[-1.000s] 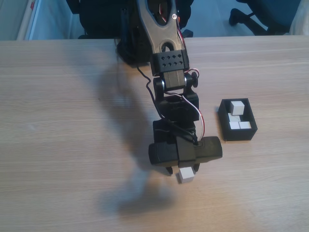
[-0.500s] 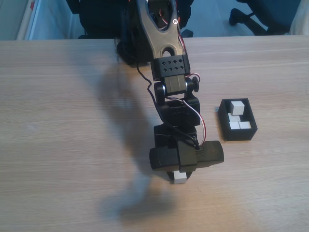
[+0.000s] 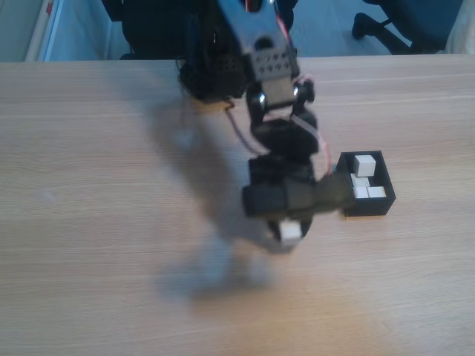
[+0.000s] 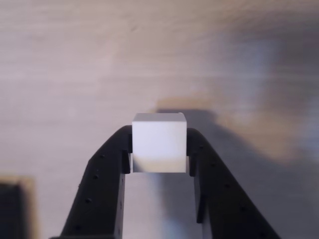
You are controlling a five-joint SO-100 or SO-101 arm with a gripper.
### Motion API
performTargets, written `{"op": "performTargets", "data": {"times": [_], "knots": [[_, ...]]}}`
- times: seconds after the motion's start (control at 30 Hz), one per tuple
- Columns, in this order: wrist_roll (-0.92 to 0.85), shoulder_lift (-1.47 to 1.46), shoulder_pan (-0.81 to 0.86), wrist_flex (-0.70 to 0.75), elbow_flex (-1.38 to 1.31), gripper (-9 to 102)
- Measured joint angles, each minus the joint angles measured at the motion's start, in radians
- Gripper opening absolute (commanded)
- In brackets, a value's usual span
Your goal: Pick blocks and place them in the box.
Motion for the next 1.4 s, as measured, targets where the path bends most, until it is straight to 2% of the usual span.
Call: {"op": "performTargets", "data": {"times": [0.27,0.57,0.77,0.97,1.1,1.23,1.4], "knots": [[0.14,0.218,-0.255,0.209,0.012,0],[0.235,0.247,-0.414,0.241,0.012,4],[0.244,0.244,-0.414,0.198,0.012,12],[0.198,0.229,-0.414,0.155,0.012,13],[0.189,0.229,-0.413,0.155,0.012,1],[0.173,0.273,-0.383,0.179,0.034,0],[0.012,0.457,-0.333,0.224,0.221,0]]}}
